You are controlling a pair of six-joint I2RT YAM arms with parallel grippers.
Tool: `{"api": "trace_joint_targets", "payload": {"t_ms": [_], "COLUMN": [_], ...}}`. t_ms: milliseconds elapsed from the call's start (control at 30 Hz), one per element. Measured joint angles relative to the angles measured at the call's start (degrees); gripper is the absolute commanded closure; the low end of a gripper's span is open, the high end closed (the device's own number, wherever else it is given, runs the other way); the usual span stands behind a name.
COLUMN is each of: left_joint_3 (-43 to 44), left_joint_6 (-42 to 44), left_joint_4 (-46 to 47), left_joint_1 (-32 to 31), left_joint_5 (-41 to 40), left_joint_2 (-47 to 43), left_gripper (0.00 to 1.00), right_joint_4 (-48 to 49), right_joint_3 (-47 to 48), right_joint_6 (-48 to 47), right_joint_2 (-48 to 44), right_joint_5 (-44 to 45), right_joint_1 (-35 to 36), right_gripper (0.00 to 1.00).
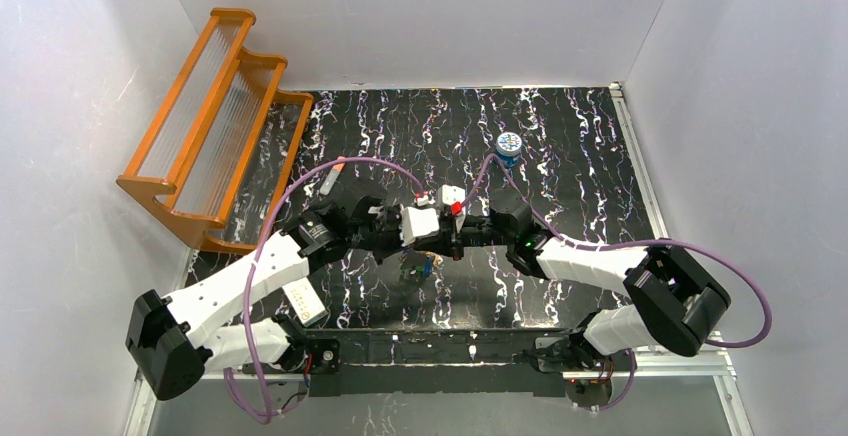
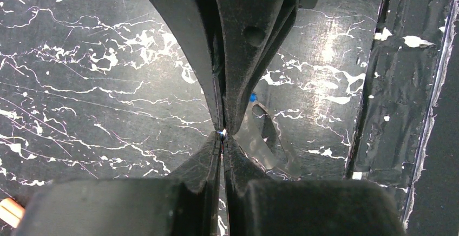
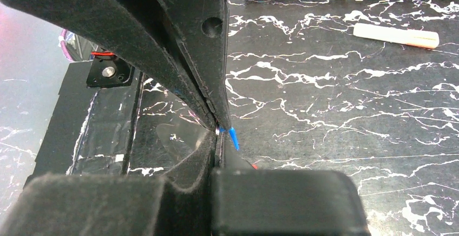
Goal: Put the keys on the keyring
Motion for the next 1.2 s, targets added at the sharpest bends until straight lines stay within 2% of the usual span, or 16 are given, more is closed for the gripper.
{"api": "trace_joint_targets", "payload": {"t_ms": [200,633,767,1200], "left_joint_3": [-4.07,-22.25,-25.68,-27.85], "left_joint_6": [-1.51,-10.36,-12.37,-15.34], "left_joint_4": [4.09,23.3,28.0,36.2], "left_joint_1": [-0.04,-0.13,-0.13,-0.13], "left_joint_5": [-0.22,-4.17,-2.14,5.84], "left_joint_2": [-5.11,-27.85,-30.53,-28.79], "left_gripper": [0.8,0.68,0.7,0.91], "right_joint_4": [2.19,18.23,21.59,26.29], "right_joint_3": [-0.94,-8.76,-8.87,-8.87], "right_joint_6": [0.39,5.35,6.4,9.33], "right_joint_2": [0.0,-2.14,-2.16,-2.16], "right_joint_5": [0.39,-1.81,-4.02,-7.15], "right_joint_1": [0.02,0.0,0.0,0.0], "right_gripper": [0.99,0.99,0.99,0.99]}}
